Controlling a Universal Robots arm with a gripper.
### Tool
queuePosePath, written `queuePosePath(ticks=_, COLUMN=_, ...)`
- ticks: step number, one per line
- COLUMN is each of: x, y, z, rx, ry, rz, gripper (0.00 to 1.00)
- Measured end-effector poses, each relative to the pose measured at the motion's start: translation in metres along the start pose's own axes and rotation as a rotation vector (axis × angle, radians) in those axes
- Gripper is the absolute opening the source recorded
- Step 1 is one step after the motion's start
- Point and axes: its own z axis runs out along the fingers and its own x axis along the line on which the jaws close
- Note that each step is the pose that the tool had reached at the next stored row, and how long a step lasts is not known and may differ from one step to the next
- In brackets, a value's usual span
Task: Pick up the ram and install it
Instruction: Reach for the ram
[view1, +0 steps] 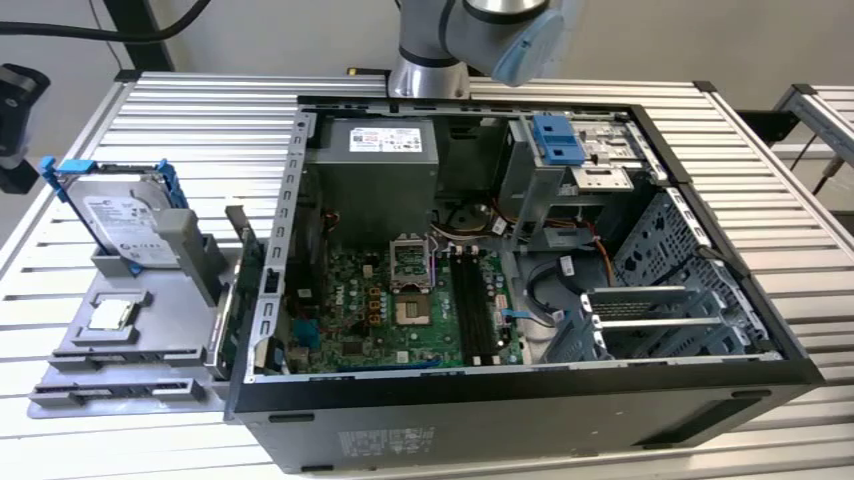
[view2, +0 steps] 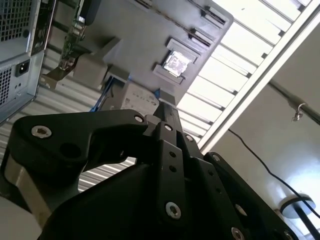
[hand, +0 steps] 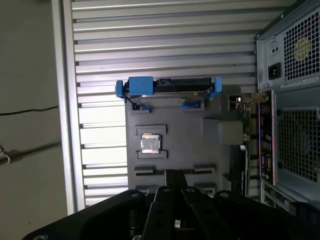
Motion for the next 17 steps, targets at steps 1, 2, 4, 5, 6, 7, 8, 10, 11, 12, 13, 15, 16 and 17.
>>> queuePosePath(ticks=1, x=0.0, y=-0.0008, z=0.0, rx=0.0, ry=0.0, rz=0.0, gripper=0.0)
queuePosePath(ticks=2, x=0.0, y=-0.0016, z=-0.0001, rx=0.0, ry=0.0, rz=0.0, gripper=0.0)
queuePosePath(ticks=4, x=0.0001, y=-0.003, z=-0.0001, rx=0.0, ry=0.0, rz=0.0, gripper=0.0)
queuePosePath(ticks=5, x=0.0001, y=-0.0038, z=-0.0002, rx=0.0, ry=0.0, rz=0.0, gripper=0.0)
queuePosePath(ticks=6, x=0.0001, y=-0.0044, z=-0.0002, rx=-0.0001, ry=-0.0001, rz=0.0, gripper=0.0)
queuePosePath(ticks=7, x=0.0001, y=-0.0051, z=-0.0002, rx=0.0, ry=0.0, rz=0.0, gripper=0.0)
queuePosePath(ticks=8, x=0.0001, y=-0.0058, z=-0.0003, rx=0.0, ry=0.0, rz=0.0, gripper=0.0)
queuePosePath(ticks=10, x=0.0002, y=-0.0072, z=-0.0003, rx=0.0, ry=0.0, rz=0.0, gripper=0.0)
queuePosePath(ticks=11, x=0.0002, y=-0.0078, z=-0.0004, rx=0.0, ry=0.0, rz=0.0, gripper=0.0)
queuePosePath(ticks=12, x=0.0001, y=-0.0085, z=-0.0004, rx=0.0, ry=0.0, rz=0.0, gripper=0.0)
queuePosePath(ticks=13, x=0.0001, y=-0.0092, z=-0.0004, rx=0.0, ry=0.0, rz=0.0, gripper=0.0)
queuePosePath(ticks=15, x=0.0, y=-0.0107, z=-0.0004, rx=0.0, ry=0.0, rz=0.0, gripper=0.0)
queuePosePath(ticks=16, x=0.0, y=-0.0113, z=-0.0005, rx=0.0, ry=0.0, rz=0.0, gripper=0.0)
queuePosePath(ticks=17, x=0.0, y=-0.0118, z=-0.0005, rx=0.0, ry=0.0, rz=0.0, gripper=0.0)
